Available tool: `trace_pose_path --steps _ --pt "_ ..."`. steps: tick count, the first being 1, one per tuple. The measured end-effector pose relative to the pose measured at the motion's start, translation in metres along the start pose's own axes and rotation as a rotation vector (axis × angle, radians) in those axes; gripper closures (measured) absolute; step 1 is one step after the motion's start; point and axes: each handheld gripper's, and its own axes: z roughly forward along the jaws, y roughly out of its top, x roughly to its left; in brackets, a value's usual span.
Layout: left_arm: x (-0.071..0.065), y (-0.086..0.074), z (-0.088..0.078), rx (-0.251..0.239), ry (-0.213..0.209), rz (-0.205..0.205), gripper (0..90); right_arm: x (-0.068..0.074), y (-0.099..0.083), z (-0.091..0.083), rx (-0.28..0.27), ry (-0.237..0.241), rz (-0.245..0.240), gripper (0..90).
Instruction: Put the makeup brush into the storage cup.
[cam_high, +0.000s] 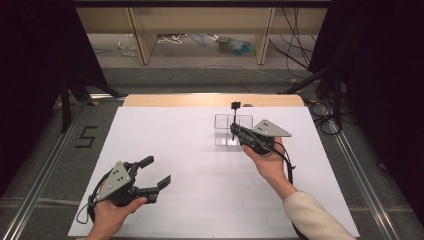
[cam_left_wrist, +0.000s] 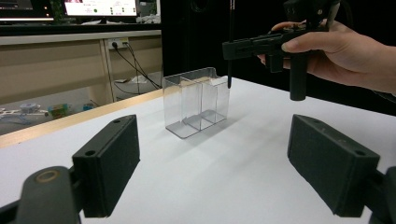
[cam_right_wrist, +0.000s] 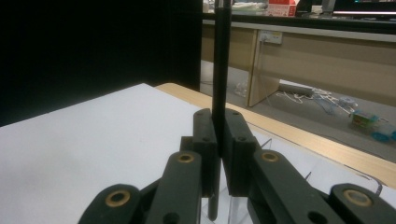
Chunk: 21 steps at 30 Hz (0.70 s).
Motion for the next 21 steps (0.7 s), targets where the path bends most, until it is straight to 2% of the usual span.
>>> trace_pose_path --steps 6,7,8,9,12,13,16,18,21 --pt "-0.0001 -0.0002 0.0001 0.001 0.0 0.0 16.7 -0.0015 0.0014 0.0013 0.0 -0.004 0.003 85.5" --pt "-0.0001 -0.0002 0.0001 0.001 -0.001 0.0 16.8 -0.0016 0.0021 0.0008 0.013 -0.005 0.003 85.5" --pt "-0.0001 -0.0003 0.0001 0.002 -0.001 -0.001 16.7 -0.0007 0.0019 0.0015 0.011 0.001 0.018 85.5" --pt "-0.0001 -0.0003 0.0001 0.002 -0.001 -0.001 16.8 -0.0021 0.0019 0.0026 -0.005 -0.006 -0.004 85.5" --pt "-0.0001 -0.0003 0.0001 0.002 0.0 -0.003 16.7 -0.0008 0.0023 0.0033 0.013 -0.001 0.011 85.5" --pt "-0.0002 -0.0004 0.0002 0.002 0.0 -0.004 16.7 -0.0017 0.0023 0.0044 -0.001 -0.004 -0.005 85.5" --pt "-0.0003 -0.0004 0.0002 0.004 0.0 -0.004 16.8 -0.0018 0.0025 0.0064 -0.009 -0.001 -0.006 85.5" --pt "-0.0003 -0.0005 0.0004 0.004 -0.001 -0.005 16.7 -0.0016 0.0032 0.0063 0.007 -0.004 0.004 85.5" --pt "-0.0003 -0.0007 0.0006 0.002 -0.002 -0.011 16.7 -0.0028 0.0034 0.0079 0.003 -0.006 -0.005 85.5"
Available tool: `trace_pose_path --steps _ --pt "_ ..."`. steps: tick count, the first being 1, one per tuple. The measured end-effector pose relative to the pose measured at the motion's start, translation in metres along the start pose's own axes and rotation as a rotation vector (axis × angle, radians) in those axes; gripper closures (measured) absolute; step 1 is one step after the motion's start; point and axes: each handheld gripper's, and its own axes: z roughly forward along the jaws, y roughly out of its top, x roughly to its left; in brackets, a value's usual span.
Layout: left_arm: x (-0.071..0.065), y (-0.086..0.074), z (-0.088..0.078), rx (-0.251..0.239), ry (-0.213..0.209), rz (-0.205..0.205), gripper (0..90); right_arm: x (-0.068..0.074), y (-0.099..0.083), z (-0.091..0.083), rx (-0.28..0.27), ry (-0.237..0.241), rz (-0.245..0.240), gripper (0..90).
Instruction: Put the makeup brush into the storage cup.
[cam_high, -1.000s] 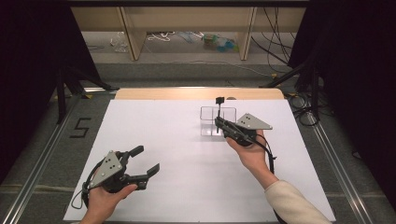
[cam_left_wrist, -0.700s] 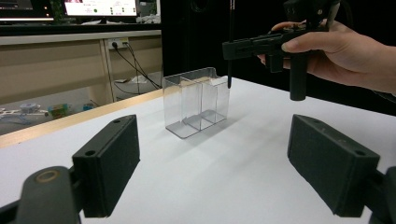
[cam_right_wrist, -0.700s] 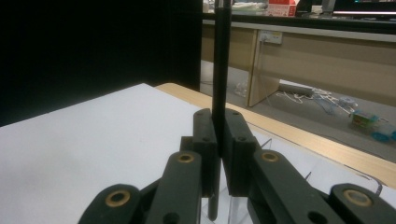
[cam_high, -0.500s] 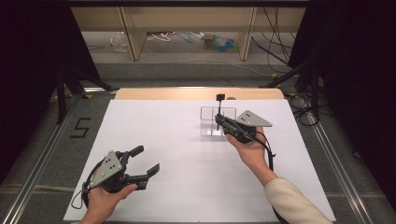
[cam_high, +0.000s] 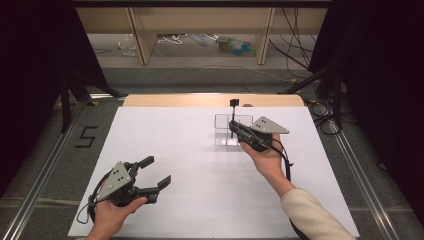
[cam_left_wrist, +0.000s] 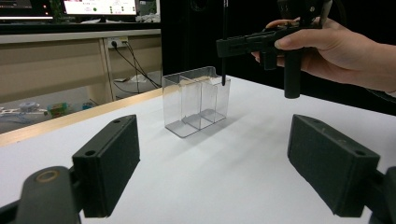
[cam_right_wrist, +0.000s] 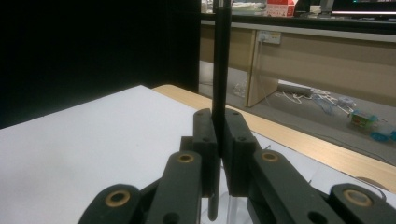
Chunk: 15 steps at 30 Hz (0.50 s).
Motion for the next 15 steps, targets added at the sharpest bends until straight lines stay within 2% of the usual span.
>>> trace_pose_path --steps 1,2,3,6,7,9,11,12,13,14,15 --pt "-0.0002 -0.0001 0.0 0.0 0.001 -0.005 16.8 0.0021 -0.0001 0.0 0.014 0.006 0.03 85.5" --pt "0.0 0.0 -0.0001 0.0 0.001 0.0 16.8 0.0018 0.0002 0.0 0.017 0.007 0.028 85.5" --pt "0.0001 0.0 -0.0002 0.0 0.001 0.001 16.8 0.0002 0.0004 0.0014 -0.002 -0.006 0.001 85.5" --pt "0.0001 -0.0001 -0.0002 0.0 0.001 0.0 16.7 0.0021 0.0009 0.0026 0.009 0.001 0.022 85.5" --pt "0.0001 -0.0001 -0.0001 0.0 0.001 0.0 16.8 0.0006 0.0012 0.0038 -0.006 -0.002 0.0 85.5" --pt "0.0 -0.0002 0.0001 -0.001 0.0 -0.003 16.7 0.002 0.0015 0.0045 0.005 0.005 0.02 85.5" --pt "0.0002 -0.0002 0.0001 0.0 -0.001 -0.003 16.7 0.0006 0.002 0.0053 0.001 -0.002 -0.002 85.5" --pt "0.0002 -0.0003 0.0001 0.0 0.0 -0.003 16.7 0.0023 0.002 0.0049 0.016 0.009 0.028 85.5" --pt "0.0002 -0.0003 0.0 0.0 0.0 -0.004 16.7 0.0023 0.0021 0.0051 0.017 0.009 0.029 85.5" --pt "0.0002 -0.0003 0.0 0.0 0.0 -0.003 16.8 0.0002 0.0023 0.0067 -0.008 -0.004 0.0 85.5" --pt "0.0002 -0.0002 0.0 0.0 -0.001 -0.002 16.8 0.0019 0.0025 0.0059 0.014 0.006 0.027 85.5"
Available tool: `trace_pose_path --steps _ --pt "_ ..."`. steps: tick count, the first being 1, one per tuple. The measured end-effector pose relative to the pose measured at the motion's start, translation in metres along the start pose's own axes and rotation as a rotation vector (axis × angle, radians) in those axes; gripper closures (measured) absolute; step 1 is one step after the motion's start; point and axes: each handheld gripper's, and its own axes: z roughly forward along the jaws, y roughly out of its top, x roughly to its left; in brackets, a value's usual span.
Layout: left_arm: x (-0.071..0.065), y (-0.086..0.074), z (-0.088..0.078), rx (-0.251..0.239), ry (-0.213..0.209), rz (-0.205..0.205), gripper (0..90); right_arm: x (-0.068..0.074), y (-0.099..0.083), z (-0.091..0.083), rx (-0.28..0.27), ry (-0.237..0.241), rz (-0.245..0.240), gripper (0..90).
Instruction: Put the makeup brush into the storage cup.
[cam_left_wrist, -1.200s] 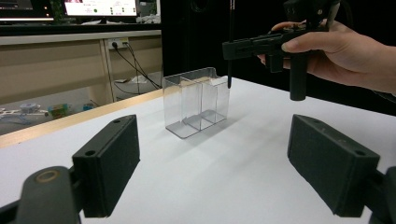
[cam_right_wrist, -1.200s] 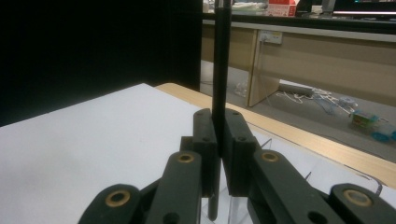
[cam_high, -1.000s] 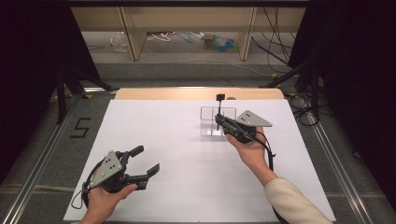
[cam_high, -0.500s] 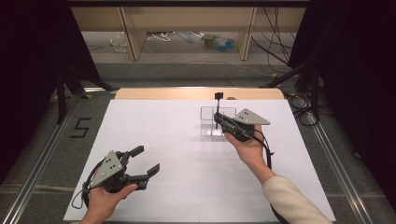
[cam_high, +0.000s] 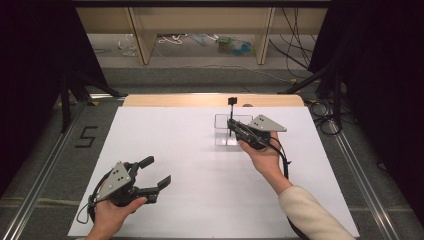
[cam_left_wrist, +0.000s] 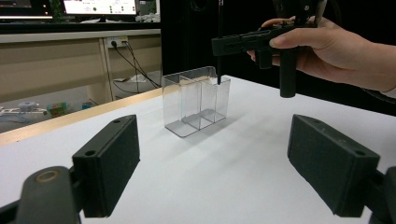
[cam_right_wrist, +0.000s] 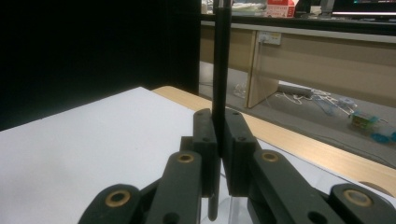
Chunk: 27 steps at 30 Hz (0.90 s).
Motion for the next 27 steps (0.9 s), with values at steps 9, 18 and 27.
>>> trace_pose_path --steps 9,18,27 --pt "-0.0001 -0.0002 0.0002 0.0 0.0 -0.003 16.7 -0.003 0.0027 0.0036 -0.026 -0.005 -0.028 85.5" --pt "0.0002 -0.0001 -0.0001 0.0 0.0 0.001 16.7 -0.0035 0.0054 0.0061 -0.034 -0.007 -0.025 85.5" --pt "0.0003 -0.0001 -0.0003 0.0 -0.001 0.0 16.7 -0.0038 0.008 0.0072 -0.021 -0.009 -0.013 85.5"
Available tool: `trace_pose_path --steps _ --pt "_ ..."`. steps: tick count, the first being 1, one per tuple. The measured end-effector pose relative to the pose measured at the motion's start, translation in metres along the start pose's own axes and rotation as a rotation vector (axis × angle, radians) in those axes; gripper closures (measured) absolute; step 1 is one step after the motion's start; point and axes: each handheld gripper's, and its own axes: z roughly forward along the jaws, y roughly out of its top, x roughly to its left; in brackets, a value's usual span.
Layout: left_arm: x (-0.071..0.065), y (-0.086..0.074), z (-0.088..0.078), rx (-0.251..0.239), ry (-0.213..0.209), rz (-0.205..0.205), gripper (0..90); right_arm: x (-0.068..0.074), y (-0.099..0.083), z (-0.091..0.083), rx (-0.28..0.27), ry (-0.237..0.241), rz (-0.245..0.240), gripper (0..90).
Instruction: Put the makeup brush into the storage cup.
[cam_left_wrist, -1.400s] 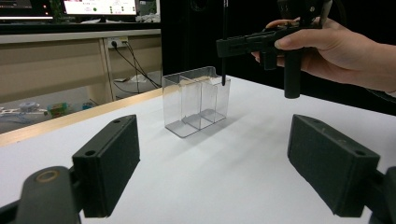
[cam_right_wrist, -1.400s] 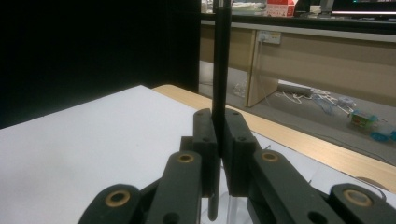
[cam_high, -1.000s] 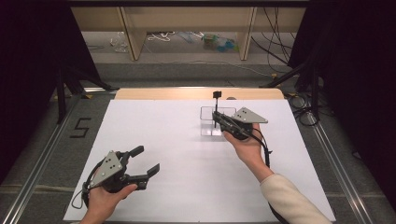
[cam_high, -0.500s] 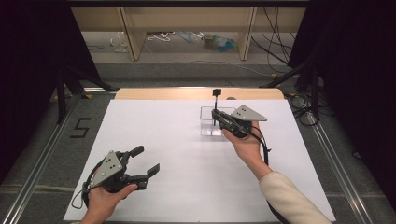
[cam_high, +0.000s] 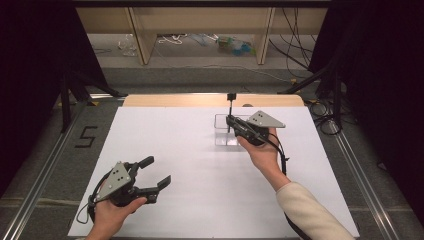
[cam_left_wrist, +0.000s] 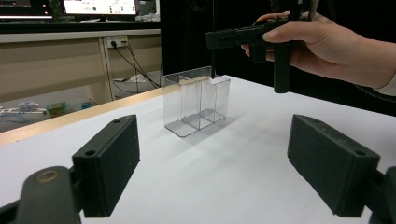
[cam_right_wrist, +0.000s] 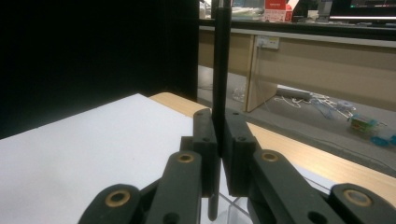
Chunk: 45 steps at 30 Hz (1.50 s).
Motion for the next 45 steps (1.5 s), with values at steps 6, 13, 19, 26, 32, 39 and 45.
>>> trace_pose_path --steps 6,13,19,26,32,39,45 --pt "0.0 0.0 0.0 0.0 -0.001 0.003 16.7 -0.001 0.001 0.003 -0.015 -0.006 -0.007 85.5" --pt "0.001 0.0 0.0 0.001 -0.003 0.0 16.8 -0.001 0.003 0.003 -0.003 -0.007 0.023 85.5" --pt "0.001 0.0 0.0 0.001 -0.003 0.0 16.8 -0.003 0.004 0.006 -0.02 -0.011 -0.004 85.5" --pt "0.001 0.0 0.0 0.0 -0.003 0.0 16.8 -0.004 0.005 0.009 -0.026 -0.008 -0.008 85.5" --pt "0.001 0.0 0.0 0.0 -0.003 0.0 16.8 -0.005 0.006 0.01 -0.017 -0.014 -0.007 85.5" --pt "0.001 0.0 0.0 0.0 -0.003 -0.001 16.8 -0.005 0.007 0.012 -0.021 -0.011 0.021 85.5" --pt "0.001 0.0 0.0 0.0 -0.003 0.0 16.8 -0.005 0.008 0.014 -0.012 -0.009 0.01 85.5"
